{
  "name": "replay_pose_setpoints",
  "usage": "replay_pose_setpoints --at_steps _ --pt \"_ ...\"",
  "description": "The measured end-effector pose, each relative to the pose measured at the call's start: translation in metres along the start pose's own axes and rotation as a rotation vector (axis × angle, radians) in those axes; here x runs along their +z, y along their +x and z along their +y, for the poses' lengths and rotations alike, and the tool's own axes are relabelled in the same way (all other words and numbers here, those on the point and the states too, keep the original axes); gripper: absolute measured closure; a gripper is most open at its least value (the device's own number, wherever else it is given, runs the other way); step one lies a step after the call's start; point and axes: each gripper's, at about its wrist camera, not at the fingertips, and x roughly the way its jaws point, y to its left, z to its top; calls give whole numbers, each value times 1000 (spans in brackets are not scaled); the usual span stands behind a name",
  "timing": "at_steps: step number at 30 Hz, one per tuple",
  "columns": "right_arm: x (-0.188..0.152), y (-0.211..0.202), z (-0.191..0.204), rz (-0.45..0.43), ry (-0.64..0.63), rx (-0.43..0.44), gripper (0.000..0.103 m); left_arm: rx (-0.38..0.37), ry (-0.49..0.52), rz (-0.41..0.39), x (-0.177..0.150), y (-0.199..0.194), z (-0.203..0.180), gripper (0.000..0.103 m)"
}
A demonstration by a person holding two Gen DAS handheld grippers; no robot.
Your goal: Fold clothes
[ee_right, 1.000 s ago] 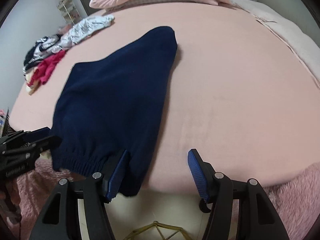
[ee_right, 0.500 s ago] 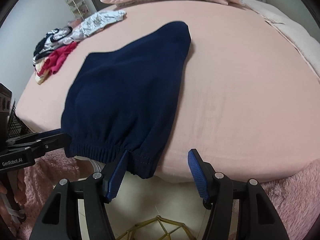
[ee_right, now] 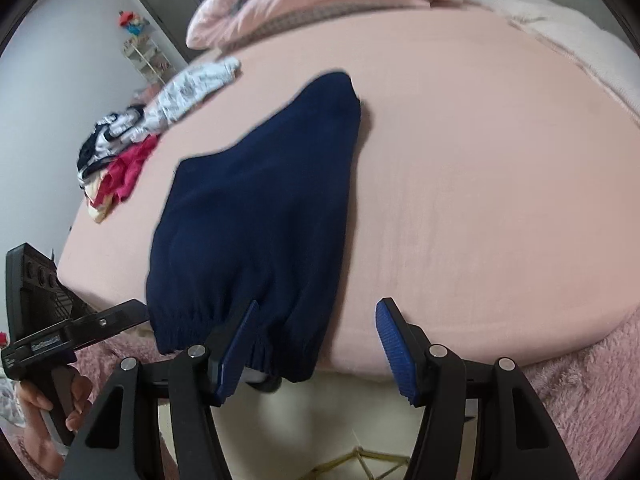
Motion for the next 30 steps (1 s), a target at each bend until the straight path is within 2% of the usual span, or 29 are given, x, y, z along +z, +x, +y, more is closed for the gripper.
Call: replay_pose_setpoints --at_steps 8,9,10,11,15,19,23,28,30 --pt "-2 11 13 45 -44 18 43 -18 35 11 -9 4 -14 54" --pt "-2 12 16 51 -56 28 47 -20 40 11 -10 4 -15 57" --pt "-3 12 17 54 -64 42 57 -22 45 12 -10 4 -17 71" --pt "-3 12 18 51 -70 52 61 -23 51 12 -11 4 -18 77" --pt "-1 13 23 30 -100 60 66 -28 70 12 -13 5 -24 79" --pt "-9 -2 26 -3 -118 70 78 10 38 -8 -20 0 -23 83" --pt "-18 -10 34 -14 -177 51 80 64 106 -28 -27 -4 -40 84" --pt "-23 -21 33 -3 -169 118 82 39 75 1 -29 -13 -36 84" --pt "-27 -19 31 31 -163 131 82 64 70 26 -36 -13 -33 84"
